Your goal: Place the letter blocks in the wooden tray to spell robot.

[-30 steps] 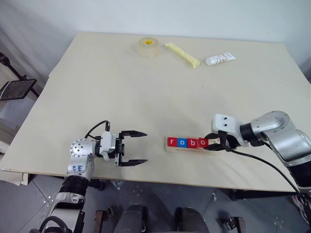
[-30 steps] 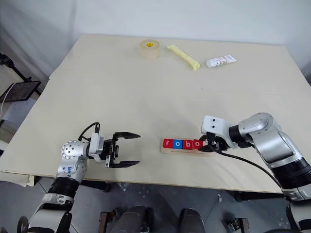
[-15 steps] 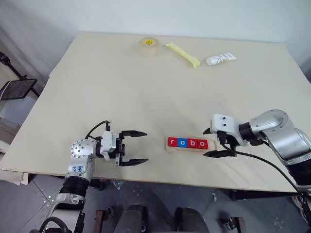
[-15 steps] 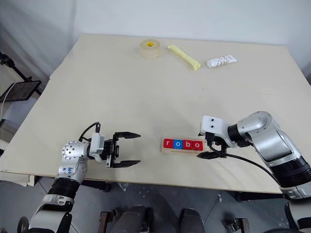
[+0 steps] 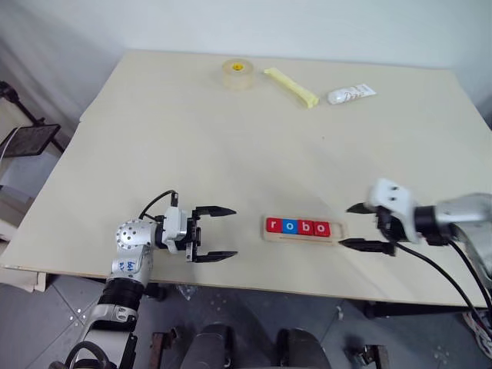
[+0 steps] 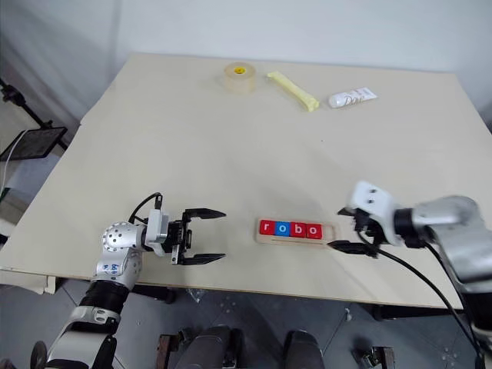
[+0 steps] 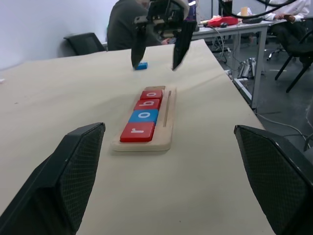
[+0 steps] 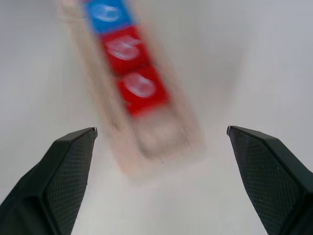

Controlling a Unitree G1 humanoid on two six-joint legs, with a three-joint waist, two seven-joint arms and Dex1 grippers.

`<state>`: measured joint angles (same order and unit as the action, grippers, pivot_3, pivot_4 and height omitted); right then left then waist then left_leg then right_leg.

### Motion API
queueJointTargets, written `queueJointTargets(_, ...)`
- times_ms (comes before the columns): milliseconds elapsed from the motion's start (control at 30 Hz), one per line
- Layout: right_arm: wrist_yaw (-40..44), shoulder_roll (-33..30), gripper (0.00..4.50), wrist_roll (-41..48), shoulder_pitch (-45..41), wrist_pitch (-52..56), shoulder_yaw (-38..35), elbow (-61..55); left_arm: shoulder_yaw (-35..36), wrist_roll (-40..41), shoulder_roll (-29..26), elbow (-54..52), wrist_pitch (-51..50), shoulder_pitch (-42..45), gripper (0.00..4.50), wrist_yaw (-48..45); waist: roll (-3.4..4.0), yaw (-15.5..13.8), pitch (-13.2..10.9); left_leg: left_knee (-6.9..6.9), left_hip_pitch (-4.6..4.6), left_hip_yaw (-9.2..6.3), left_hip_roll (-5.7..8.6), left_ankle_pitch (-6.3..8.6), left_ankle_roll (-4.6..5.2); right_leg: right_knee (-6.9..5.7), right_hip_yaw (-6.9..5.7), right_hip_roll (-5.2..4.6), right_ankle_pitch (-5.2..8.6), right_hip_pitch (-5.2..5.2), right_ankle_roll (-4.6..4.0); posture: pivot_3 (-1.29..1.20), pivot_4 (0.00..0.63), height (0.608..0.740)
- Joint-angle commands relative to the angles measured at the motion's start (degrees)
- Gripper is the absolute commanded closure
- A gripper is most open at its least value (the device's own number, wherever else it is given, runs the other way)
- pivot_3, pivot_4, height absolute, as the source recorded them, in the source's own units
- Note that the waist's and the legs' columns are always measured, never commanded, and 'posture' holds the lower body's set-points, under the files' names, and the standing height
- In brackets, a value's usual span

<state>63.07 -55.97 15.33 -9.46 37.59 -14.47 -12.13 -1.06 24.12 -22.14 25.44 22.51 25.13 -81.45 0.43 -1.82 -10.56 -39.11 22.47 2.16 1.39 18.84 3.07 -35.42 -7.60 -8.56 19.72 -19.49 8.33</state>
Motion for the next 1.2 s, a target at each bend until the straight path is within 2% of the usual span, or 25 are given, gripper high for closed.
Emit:
queueJointTargets(33,-4.4,2.6,0.04,2.2,5.3,-0.9,-12.2,-0.1,0.1,0.2,0.3,-0.3,0.2,0.5,0.00,-0.4,0.00,0.1,0.0,0.01,0.01,0.01,0.01,0.00,0.00,0.02,0.00,-0.01,0.00,0.01,0.00,0.00,0.150,0.740)
queueJointTargets(100,-7.1,4.8,0.04,2.3,8.6,-2.6,-17.2,0.8,0.0,0.1,0.5,0.4,0.2,1.0,0.00,-0.5,0.00,0.2,0.0,0.01,-0.02,0.02,-0.02,0.00,0.00,0.01,-0.01,0.01,0.00,0.02,0.00,0.00,0.150,0.740)
queueJointTargets(267,-13.7,9.3,0.04,2.7,12.6,-4.6,-23.9,2.5,-0.2,-0.1,1.0,2.2,0.5,2.3,0.00,-1.5,0.01,0.5,0.0,0.02,-0.07,0.18,-0.05,-0.01,-0.01,0.02,0.04,0.01,0.00,0.01,0.01,0.00,0.150,0.740)
queueJointTargets(467,-15.6,13.5,0.04,6.2,21.2,-3.4,-30.9,-1.2,-0.2,-0.1,1.3,4.2,0.7,4.3,0.00,-3.2,0.02,0.2,0.0,0.05,-0.08,0.17,-0.05,-0.02,-0.02,0.03,0.06,0.02,0.00,0.01,0.01,0.00,0.150,0.740)
queueJointTargets(533,-17.9,15.2,0.04,7.3,21.6,-3.3,-31.7,-1.9,-0.1,-0.2,1.4,5.5,0.9,5.2,0.00,-3.7,0.02,0.2,0.0,0.05,-0.08,0.13,-0.04,-0.02,-0.01,0.04,0.05,0.02,0.00,0.02,0.01,0.00,0.150,0.740)
queueJointTargets(800,-24.7,17.1,0.04,7.8,14.0,-4.2,-25.2,2.9,0.1,-0.2,1.6,6.6,1.2,5.9,0.00,-4.9,0.06,0.9,0.0,0.07,-0.16,0.29,-0.11,-0.04,-0.04,0.03,0.14,0.05,0.00,0.02,0.00,0.00,0.150,0.740)
queueJointTargets(1000,-30.8,17.7,0.04,3.9,1.8,-8.9,-18.6,17.8,0.4,0.0,1.0,4.5,1.1,3.9,0.00,-4.5,0.08,1.0,0.0,0.05,-0.16,0.29,-0.05,-0.06,0.00,-0.01,0.16,0.01,0.00,0.00,0.01,0.00,0.150,0.740)
queueJointTargets(1200,-31.3,17.4,0.04,2.9,-2.3,-12.9,-14.9,25.4,0.8,0.2,0.0,2.1,0.8,1.6,0.00,-3.6,0.10,0.5,0.0,0.13,-0.11,0.17,-0.02,-0.05,0.01,-0.07,0.09,0.00,0.00,-0.05,0.01,0.00,0.150,0.740)
